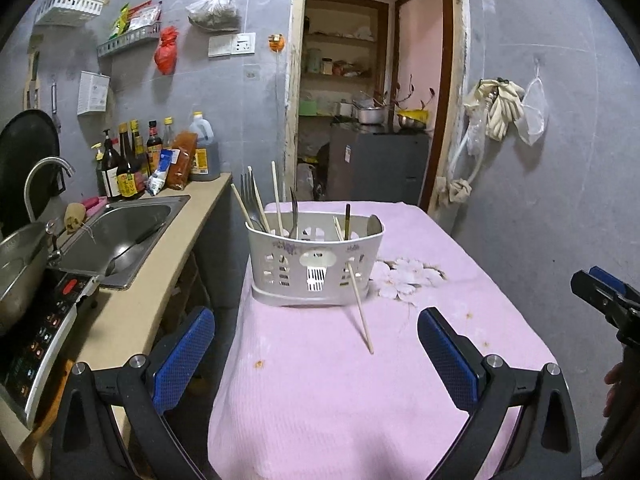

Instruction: Organize utensils

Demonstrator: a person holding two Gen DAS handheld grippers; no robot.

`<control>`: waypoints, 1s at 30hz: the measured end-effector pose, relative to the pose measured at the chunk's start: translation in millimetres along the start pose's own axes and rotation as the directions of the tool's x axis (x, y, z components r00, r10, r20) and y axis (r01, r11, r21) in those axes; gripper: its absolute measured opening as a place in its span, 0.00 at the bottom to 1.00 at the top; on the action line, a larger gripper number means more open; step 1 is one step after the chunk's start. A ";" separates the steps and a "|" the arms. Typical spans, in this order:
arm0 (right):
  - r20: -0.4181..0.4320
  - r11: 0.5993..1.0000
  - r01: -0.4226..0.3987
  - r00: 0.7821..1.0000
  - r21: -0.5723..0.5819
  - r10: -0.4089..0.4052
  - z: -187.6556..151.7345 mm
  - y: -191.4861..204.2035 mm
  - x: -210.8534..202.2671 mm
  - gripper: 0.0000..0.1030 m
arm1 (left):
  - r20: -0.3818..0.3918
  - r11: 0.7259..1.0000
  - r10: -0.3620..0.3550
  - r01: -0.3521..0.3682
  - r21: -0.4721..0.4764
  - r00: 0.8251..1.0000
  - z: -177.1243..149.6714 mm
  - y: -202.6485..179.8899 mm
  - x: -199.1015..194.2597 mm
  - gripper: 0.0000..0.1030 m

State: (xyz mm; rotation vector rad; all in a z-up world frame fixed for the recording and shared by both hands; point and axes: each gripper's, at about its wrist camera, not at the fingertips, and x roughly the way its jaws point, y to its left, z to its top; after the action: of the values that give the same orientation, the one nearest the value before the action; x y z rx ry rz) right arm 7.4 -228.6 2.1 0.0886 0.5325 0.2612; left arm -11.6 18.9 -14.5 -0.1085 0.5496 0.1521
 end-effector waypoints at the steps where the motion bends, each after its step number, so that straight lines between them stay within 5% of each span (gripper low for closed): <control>1: -0.001 1.000 0.006 1.000 0.008 -0.006 -1.2 -1.3 -1.1 0.99 | 0.000 1.000 -0.004 0.004 0.000 1.000 -0.7 0.5 -0.8 0.99; 30: -0.009 1.000 -0.005 1.000 -0.009 0.005 -1.7 15.5 6.0 0.99 | -0.010 1.000 -0.008 0.008 -0.017 1.000 -8.3 10.3 -2.5 0.99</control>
State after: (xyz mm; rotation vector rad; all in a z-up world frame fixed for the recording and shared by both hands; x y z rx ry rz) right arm 8.1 -212.0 0.0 0.0800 0.5396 0.2686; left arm -19.8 27.6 -20.8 -0.1278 0.5581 0.1485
